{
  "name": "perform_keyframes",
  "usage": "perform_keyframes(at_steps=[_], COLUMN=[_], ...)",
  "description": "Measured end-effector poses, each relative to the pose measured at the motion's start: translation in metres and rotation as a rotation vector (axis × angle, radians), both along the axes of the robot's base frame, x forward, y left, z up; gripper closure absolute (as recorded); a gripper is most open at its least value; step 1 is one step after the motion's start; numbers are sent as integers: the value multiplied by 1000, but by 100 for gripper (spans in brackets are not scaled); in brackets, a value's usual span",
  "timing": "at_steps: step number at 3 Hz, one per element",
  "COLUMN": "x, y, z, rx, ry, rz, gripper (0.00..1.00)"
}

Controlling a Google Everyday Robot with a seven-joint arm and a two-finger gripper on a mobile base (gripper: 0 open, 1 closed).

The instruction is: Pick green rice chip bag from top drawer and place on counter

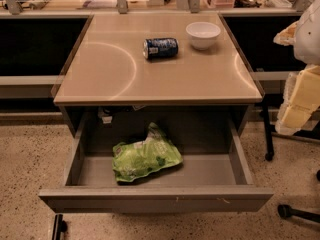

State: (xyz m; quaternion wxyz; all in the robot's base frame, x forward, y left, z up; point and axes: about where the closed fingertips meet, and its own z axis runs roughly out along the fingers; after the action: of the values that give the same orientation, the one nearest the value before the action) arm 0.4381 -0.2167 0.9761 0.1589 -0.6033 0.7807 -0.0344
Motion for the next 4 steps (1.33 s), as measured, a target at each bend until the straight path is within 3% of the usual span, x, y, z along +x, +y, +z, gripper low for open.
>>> perform_keyframes(at_steps=[1,2,3,4], x=[2,5,13,12], y=[2,3,15,15], z=[-5,-45,-98,-102], rx=[9,63,82,82], ry=[-7,29,97,103], rz=[2,-6,-10,-10], gripper=[0,0,0,0])
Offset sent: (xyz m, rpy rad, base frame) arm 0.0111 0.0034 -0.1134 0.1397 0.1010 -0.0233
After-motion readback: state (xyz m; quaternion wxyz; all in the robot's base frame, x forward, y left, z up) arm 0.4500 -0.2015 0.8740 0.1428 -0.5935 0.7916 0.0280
